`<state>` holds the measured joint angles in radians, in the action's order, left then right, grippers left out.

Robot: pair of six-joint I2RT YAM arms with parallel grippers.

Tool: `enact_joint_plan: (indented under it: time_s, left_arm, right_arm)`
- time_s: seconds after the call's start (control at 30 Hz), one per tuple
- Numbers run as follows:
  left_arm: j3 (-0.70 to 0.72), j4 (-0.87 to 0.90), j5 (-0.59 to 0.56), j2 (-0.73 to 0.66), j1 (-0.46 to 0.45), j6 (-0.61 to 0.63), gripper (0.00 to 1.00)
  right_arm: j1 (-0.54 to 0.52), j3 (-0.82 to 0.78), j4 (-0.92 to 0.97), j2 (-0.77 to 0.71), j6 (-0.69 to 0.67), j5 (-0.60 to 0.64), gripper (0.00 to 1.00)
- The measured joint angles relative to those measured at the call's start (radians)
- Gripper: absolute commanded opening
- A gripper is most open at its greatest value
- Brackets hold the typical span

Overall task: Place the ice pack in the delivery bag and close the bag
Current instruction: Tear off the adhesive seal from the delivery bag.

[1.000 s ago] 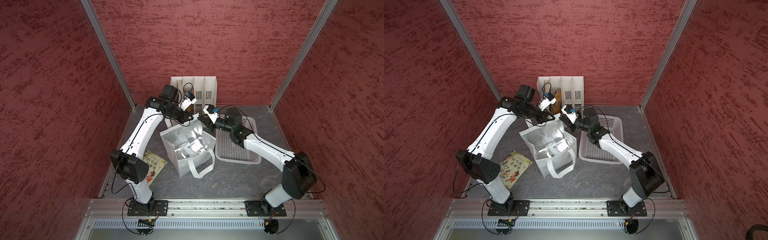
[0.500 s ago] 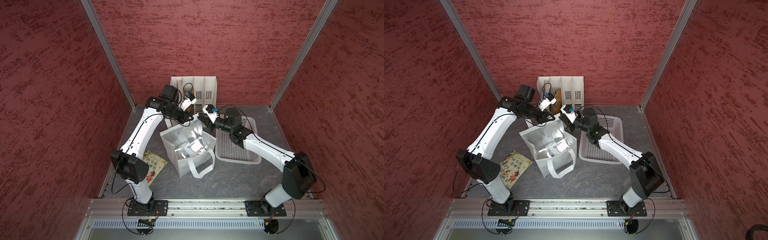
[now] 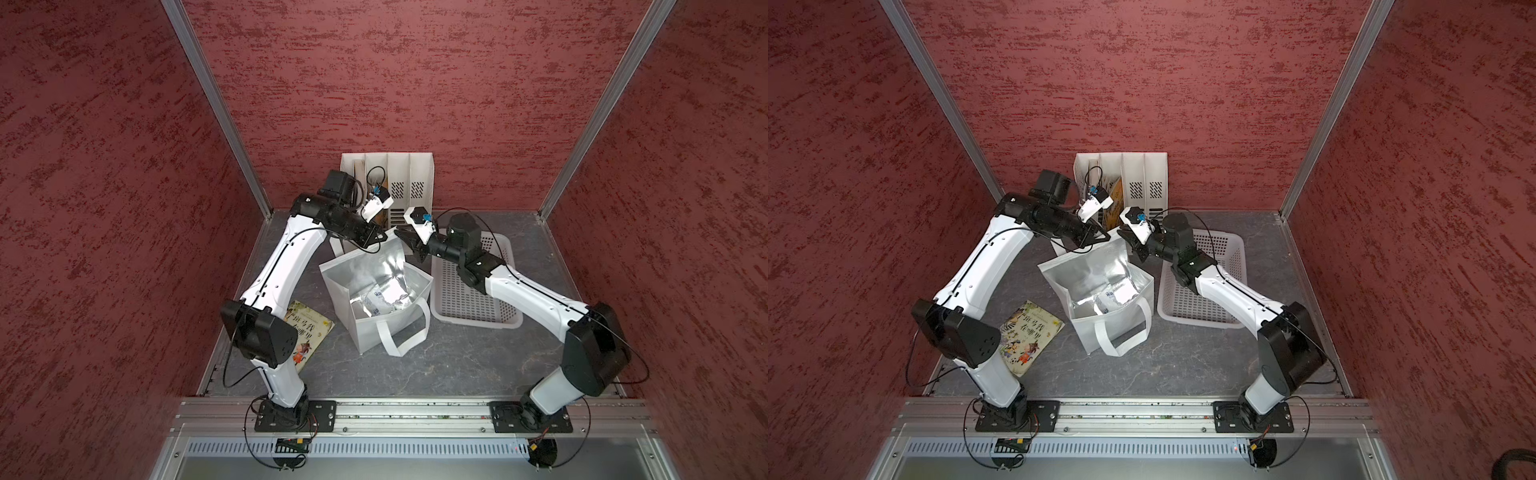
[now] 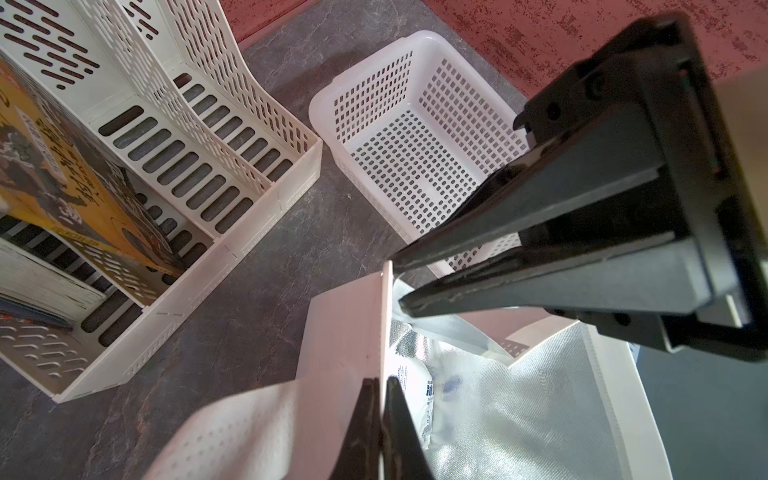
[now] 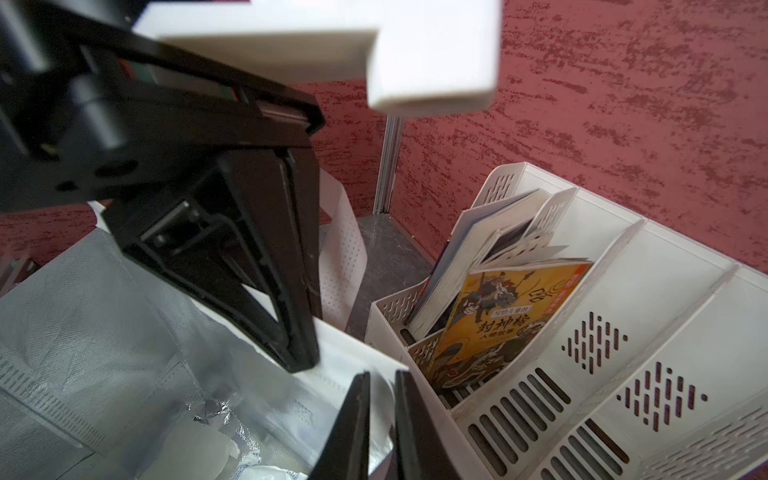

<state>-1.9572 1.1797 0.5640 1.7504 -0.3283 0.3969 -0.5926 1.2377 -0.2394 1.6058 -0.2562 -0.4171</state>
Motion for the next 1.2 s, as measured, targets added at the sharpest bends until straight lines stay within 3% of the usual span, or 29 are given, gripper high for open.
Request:
enact_joint_plan:
  time_s: [0.17, 0.33, 0.43, 0.5, 0.63, 0.73, 1.03, 1.2]
  left_arm:
    - [0.0, 0.002, 0.001, 0.0, 0.0, 0.0, 0.03]
    - [0.0, 0.002, 0.001, 0.0, 0.0, 0.0, 0.04]
    - [0.0, 0.002, 0.004, 0.0, 0.0, -0.005, 0.08]
    - [0.0, 0.001, 0.01, 0.0, 0.0, -0.011, 0.21]
    - [-0.001, -0.024, 0.048, -0.002, 0.006, -0.058, 0.59]
    - [0.013, -0.082, 0.102, -0.023, 0.031, -0.129, 0.72]
    - [0.275, -0.488, 0.106, -0.386, 0.266, -0.506, 0.79]
    - [0.366, -0.62, 0.029, -0.529, 0.295, -0.601, 0.81]
  right_arm:
    - [-0.002, 0.0, 0.005, 0.004, -0.005, 0.0, 0.12]
    - [-0.002, 0.0, 0.006, 0.005, -0.008, 0.002, 0.0]
    - [-0.002, 0.0, 0.008, 0.005, -0.011, 0.003, 0.0]
    - [-0.002, 0.0, 0.009, 0.005, -0.011, 0.003, 0.0]
    - [-0.002, 0.0, 0.027, 0.001, -0.002, -0.002, 0.0]
    - [-0.014, -0.001, 0.053, -0.022, 0.01, -0.009, 0.0]
    - [-0.134, 0.004, 0.111, -0.125, 0.013, -0.021, 0.0]
    - [-0.185, 0.062, 0.171, -0.089, 0.023, 0.001, 0.0]
